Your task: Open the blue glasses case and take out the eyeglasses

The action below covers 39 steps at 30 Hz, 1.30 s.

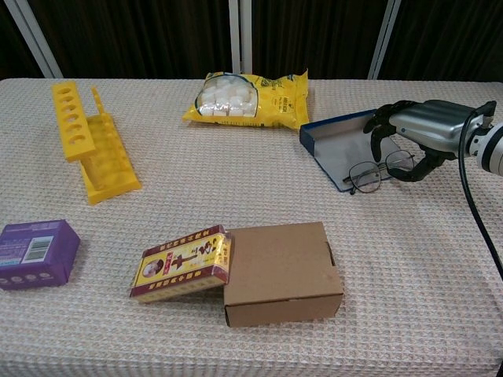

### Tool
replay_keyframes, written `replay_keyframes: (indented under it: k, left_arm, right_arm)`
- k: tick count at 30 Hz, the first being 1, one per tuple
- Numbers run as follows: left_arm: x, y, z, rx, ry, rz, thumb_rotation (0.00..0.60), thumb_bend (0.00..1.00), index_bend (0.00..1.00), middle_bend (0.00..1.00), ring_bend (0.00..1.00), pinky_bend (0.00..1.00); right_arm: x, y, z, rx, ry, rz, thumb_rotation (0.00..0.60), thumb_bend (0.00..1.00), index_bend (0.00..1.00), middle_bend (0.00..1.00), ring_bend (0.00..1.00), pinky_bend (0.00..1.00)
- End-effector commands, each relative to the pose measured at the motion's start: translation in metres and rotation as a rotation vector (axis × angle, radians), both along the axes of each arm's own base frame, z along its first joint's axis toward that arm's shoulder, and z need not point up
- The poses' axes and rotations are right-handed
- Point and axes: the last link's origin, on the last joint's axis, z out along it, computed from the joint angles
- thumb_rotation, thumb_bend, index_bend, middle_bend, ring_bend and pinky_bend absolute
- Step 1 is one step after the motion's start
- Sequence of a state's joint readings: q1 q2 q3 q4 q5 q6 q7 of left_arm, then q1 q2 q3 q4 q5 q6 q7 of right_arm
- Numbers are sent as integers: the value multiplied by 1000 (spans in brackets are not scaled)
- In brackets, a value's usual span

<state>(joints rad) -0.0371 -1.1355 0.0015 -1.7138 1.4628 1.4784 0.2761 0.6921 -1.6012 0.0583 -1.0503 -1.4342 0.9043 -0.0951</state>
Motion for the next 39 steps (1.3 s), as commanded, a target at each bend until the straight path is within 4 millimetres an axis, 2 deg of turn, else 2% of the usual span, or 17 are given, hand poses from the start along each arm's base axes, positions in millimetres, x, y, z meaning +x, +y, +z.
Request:
replay_keyframes:
  k: [1, 14, 21, 26, 33, 35, 39]
  left_arm:
    - [-1, 0, 0, 1, -1, 2, 600, 0, 204, 198, 129, 139]
    - [-4, -2, 0, 3, -5, 9, 600, 0, 204, 198, 129, 139]
    - [-6, -3, 0, 6, -8, 12, 600, 0, 204, 198, 129, 139]
    - [-6, -4, 1, 10, -8, 14, 600, 0, 204, 198, 129, 139]
    - [-6, -5, 2, 12, -9, 7, 600, 0, 204, 198, 129, 139]
    - [-5, -5, 1, 12, -9, 6, 600, 0, 204, 198, 129, 139]
    - [-3, -4, 1, 11, -12, -2, 600, 0, 204, 198, 129, 139]
  right_arm:
    - [1, -1, -2, -1, -5, 12, 600, 351, 456, 177, 0, 0]
    - [-2, -5, -5, -9, -3, 10, 600, 371, 531, 212, 0, 0]
    - [0, -5, -7, -11, -9, 12, 600, 453, 601, 240, 0, 0]
    - [4, -3, 0, -16, -35, 40, 600, 477, 649, 255, 0, 0]
    - [27, 12, 16, 17, -92, 138, 600, 480, 654, 256, 0, 0]
    - [35, 16, 14, 33, -110, 154, 600, 480, 654, 256, 0, 0]
    - [60, 22, -4, 74, -138, 184, 600, 479, 654, 256, 0, 0]
